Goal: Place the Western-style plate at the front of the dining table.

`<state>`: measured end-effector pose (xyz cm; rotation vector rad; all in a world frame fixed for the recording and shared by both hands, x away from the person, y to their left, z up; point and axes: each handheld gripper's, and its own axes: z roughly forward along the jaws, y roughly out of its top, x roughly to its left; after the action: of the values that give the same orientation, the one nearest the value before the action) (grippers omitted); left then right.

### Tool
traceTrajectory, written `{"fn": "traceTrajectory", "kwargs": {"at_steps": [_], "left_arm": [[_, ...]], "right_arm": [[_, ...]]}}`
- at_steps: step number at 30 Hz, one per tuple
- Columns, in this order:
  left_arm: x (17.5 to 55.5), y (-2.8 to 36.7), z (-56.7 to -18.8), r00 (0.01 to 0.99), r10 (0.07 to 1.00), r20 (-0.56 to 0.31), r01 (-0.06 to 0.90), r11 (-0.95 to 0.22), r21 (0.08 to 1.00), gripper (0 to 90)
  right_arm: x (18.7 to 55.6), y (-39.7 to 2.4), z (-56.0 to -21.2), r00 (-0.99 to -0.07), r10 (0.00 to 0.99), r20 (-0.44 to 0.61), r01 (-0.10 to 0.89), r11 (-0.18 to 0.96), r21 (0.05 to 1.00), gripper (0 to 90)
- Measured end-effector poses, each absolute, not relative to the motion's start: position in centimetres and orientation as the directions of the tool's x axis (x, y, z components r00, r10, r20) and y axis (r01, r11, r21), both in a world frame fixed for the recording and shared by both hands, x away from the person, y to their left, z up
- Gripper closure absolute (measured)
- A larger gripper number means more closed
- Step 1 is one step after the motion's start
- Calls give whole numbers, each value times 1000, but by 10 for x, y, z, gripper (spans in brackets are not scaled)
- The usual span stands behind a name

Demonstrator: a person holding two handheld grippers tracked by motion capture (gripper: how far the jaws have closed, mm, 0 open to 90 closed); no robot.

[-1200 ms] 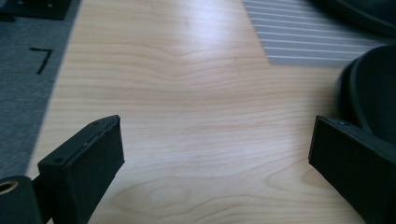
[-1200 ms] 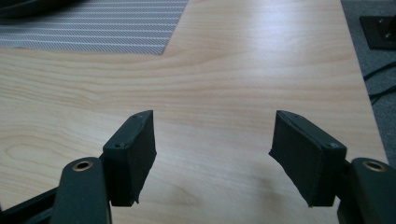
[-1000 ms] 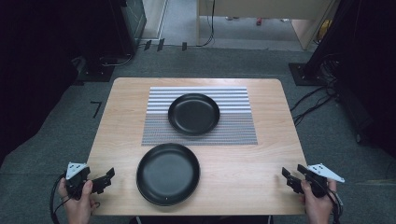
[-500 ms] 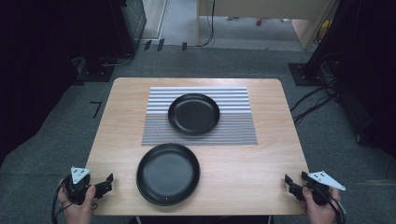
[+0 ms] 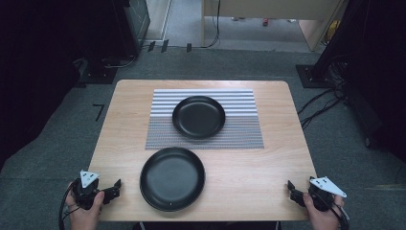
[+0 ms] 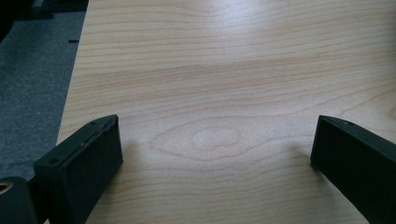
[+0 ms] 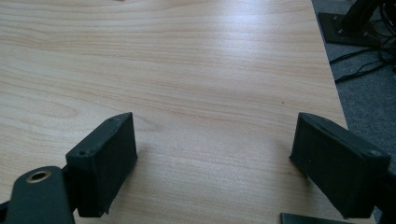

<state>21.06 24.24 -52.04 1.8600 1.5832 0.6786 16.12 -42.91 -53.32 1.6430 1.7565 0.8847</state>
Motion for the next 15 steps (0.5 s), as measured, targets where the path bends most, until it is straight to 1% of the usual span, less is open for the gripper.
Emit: {"fn": "traceTrajectory", "kwargs": {"at_steps": [7,15], "left_arm": [[211,241,-521,158,987,2,676,-109,728,16],[211,241,-521,156,988,2,676,-108,729,16]], "right_arm": [[165,-429,-532,-91,995,30,637,35,770,82],[166,-429,-532,-93,995,30,640,36,768,74]]}}
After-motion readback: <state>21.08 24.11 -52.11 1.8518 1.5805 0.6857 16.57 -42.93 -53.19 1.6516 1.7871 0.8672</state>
